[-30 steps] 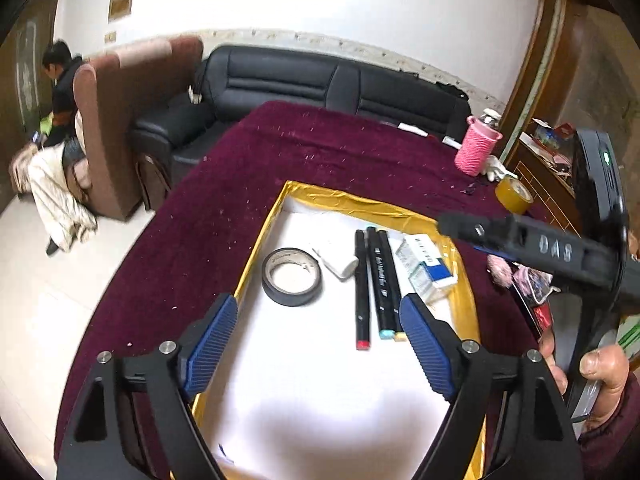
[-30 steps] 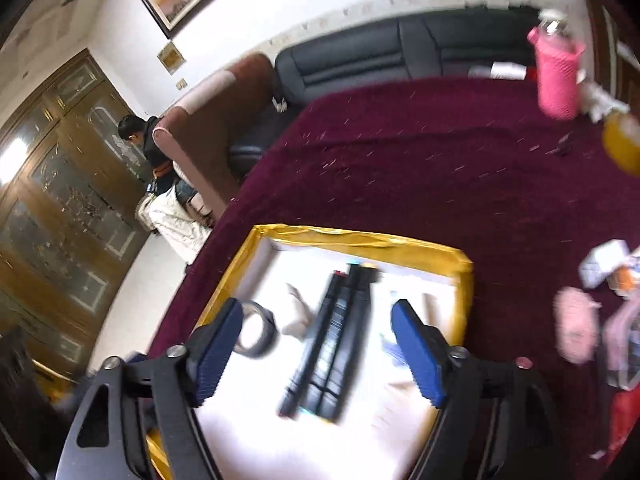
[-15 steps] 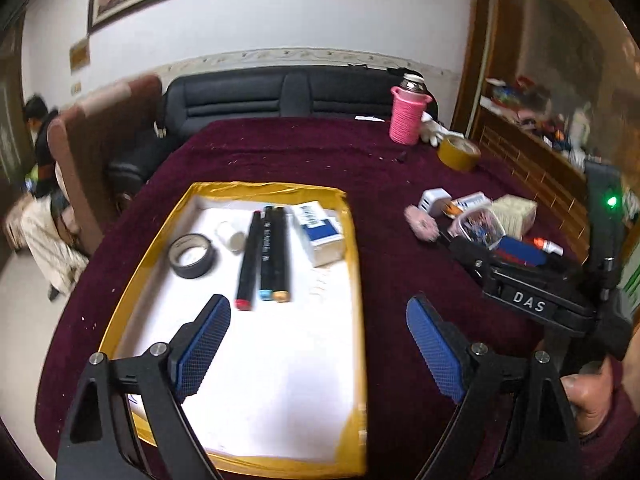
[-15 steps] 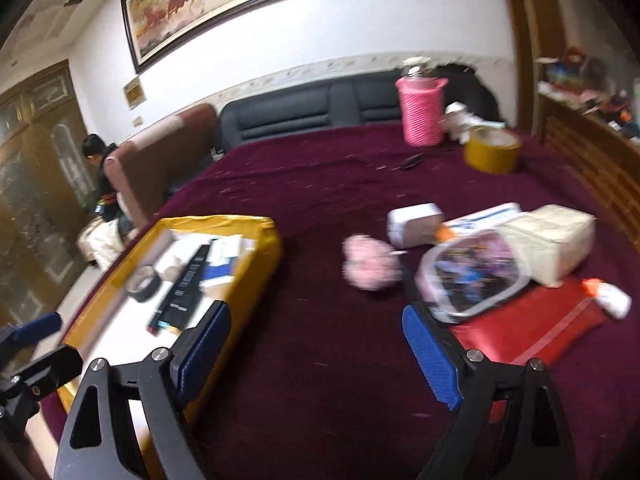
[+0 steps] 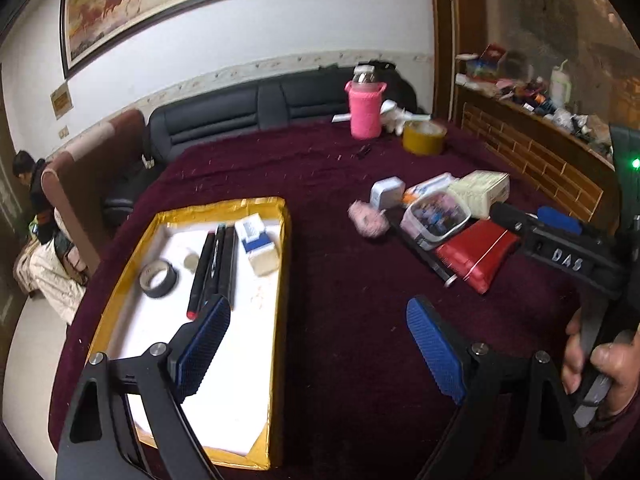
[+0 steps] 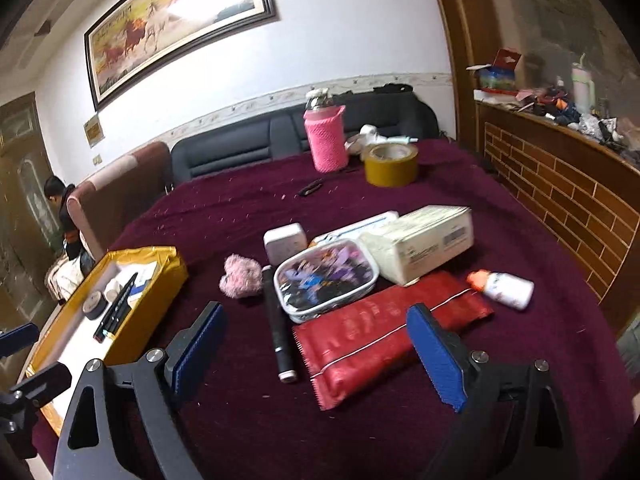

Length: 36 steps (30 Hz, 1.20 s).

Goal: Organize objects
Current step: 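Move both tools back toward the pink fluffy toy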

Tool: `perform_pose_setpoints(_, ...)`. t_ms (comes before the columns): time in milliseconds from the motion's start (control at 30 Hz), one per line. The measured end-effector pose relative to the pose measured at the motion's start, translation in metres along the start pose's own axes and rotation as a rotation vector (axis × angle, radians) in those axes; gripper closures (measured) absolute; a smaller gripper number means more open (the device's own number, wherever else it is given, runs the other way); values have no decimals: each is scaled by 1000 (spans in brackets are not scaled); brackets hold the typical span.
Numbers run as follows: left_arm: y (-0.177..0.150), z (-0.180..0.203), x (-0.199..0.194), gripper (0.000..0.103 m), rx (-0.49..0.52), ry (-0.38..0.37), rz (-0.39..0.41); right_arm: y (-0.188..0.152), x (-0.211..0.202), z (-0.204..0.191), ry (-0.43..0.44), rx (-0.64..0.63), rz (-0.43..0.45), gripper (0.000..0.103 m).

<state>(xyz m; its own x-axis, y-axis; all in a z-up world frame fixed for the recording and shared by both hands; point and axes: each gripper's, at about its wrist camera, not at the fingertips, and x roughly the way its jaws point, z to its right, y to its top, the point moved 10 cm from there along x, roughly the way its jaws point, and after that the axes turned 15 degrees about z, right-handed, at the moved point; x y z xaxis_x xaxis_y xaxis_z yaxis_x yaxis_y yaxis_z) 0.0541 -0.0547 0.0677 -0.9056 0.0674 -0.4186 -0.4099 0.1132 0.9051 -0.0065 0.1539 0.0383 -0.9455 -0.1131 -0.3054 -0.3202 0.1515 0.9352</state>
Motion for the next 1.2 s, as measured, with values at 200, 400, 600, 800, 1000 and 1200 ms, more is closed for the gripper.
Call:
perform_pose_setpoints(200,78,-1,-59,12,-40,-89,157,117,-69,9,-15,-59,139,9)
perform_pose_setpoints(400,134,-2,-90,0,9,-56,283,279,-162,-8,-64,-205,291,0)
perform_pose_setpoints(600,103,5,-34,0,-50,-109,128,298,-157,-15,33,-123,162,0)
perform_pose_setpoints(800,48,11,60,0,-100,-74,-50,168,-66,8,48,5,42,0)
perform_pose_setpoints(1000,3,16,134,0,-129,-39,-162,65,19,44,-22,153,17,0)
perform_pose_setpoints(1200,-4,19,178,22,-143,-20,-177,21,64,67,-24,209,-19,0)
